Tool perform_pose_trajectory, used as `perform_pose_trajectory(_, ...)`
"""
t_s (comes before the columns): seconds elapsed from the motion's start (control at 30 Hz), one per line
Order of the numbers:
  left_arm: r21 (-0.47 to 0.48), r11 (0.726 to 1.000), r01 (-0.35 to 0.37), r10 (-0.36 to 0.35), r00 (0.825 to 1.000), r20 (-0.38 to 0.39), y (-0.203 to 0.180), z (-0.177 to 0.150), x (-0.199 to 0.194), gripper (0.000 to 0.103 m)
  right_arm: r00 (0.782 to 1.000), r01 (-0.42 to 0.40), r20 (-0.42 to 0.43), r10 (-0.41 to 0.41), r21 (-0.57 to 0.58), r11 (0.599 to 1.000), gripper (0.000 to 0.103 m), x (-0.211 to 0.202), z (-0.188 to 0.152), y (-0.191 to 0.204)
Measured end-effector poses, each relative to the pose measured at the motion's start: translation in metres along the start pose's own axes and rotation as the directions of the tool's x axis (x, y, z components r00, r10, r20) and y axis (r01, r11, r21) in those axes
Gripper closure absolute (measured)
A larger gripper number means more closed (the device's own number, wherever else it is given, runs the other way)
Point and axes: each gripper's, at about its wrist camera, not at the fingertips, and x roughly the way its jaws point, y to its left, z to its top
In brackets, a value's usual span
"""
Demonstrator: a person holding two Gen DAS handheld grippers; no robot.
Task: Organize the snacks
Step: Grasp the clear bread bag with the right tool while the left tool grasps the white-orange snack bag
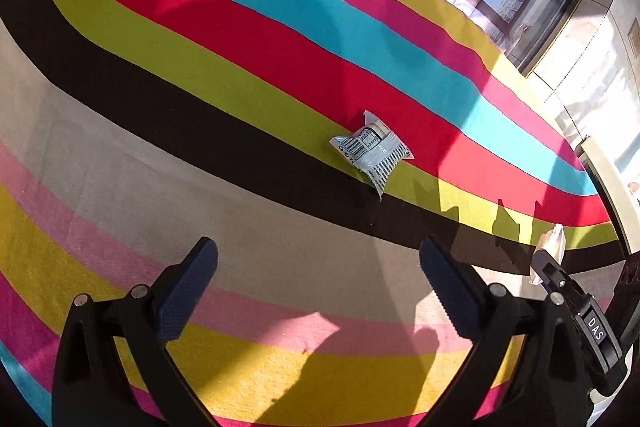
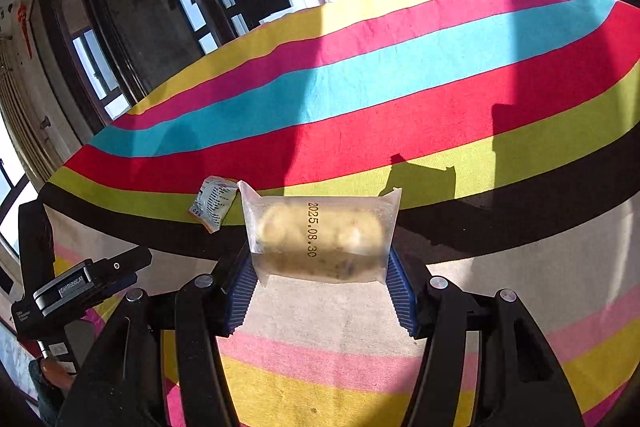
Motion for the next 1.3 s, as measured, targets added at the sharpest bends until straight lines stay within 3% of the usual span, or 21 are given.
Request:
perform_pose_trajectory(0.13,-0.121,0.992,0.025,-0.03,0.999,-0.035,-0.016,0.015,0.018,0.002,1.0,0.017,0.005,-0.017,-0.031,0.999,0.045,0.006,-0.001,0.007)
perform_pose_trajectory(0.23,-0.244,0.97,0.013,-0.02,1.0,-0.023,-0.024,0.03,0.03,0.002,1.0,0.0,0.003,0.0,0.015,1.0,0.045,0.006,0.0,-0.002)
perform_pose_trajectory(0.43,-0.4,0.91,-0.11,0.083,0.993,-0.084,-0.043,0.051,0.068,0.002,1.0,-0.012,-0.002,0.012,0.062,0.998,0.045,0.006,0.0,-0.01)
perform_pose_trajectory(0.57,-0.424,0.878,-0.22,0.205,0.975,-0.082,-0.06,0.056,0.078,0.002,1.0,-0.012,-0.004,0.012,0.062,0.998,0.045,0.005,-0.001,-0.01)
perform_pose_trajectory(0.7,-0.374,0.873,-0.313,0.304,0.949,-0.086,-0.08,0.055,0.089,0.004,0.999,-0.032,-0.011,0.034,0.135,0.99,0.045,0.004,-0.001,-0.022)
perform_pose_trajectory(0.73,-0.349,0.884,-0.311,0.303,0.95,-0.077,-0.086,0.055,0.091,0.009,0.999,-0.036,-0.011,0.039,0.151,0.988,0.045,0.004,-0.001,-0.025)
perform_pose_trajectory(0.77,-0.314,0.895,-0.315,0.308,0.948,-0.075,-0.092,0.055,0.092,0.029,0.999,-0.043,-0.01,0.045,0.164,0.985,0.045,0.003,-0.001,-0.028)
perform_pose_trajectory(0.8,-0.279,0.919,-0.278,0.269,0.96,-0.073,-0.096,0.055,0.095,0.054,0.999,-0.049,-0.01,0.051,0.174,0.984,0.045,0.003,-0.002,-0.03)
perform_pose_trajectory(0.9,-0.224,0.951,-0.211,0.205,0.977,-0.05,-0.1,0.048,0.089,0.066,0.998,-0.061,-0.008,0.063,0.193,0.979,0.045,0.001,-0.002,-0.033)
perform_pose_trajectory(1.1,-0.073,0.997,-0.039,0.04,0.999,0.024,-0.079,0.019,0.039,0.066,0.998,-0.055,-0.008,0.057,0.172,0.984,0.045,0.001,-0.002,-0.029)
perform_pose_trajectory(1.2,-0.014,0.997,0.078,-0.077,0.994,0.077,-0.055,-0.001,0.0,0.066,0.999,-0.047,-0.012,0.049,0.149,0.988,0.045,0.003,-0.002,-0.025)
perform_pose_trajectory(1.3,0.002,0.991,0.137,-0.136,0.982,0.131,-0.033,-0.025,-0.039,0.066,0.999,-0.05,-0.006,0.051,0.128,0.99,0.045,0.002,-0.002,-0.021)
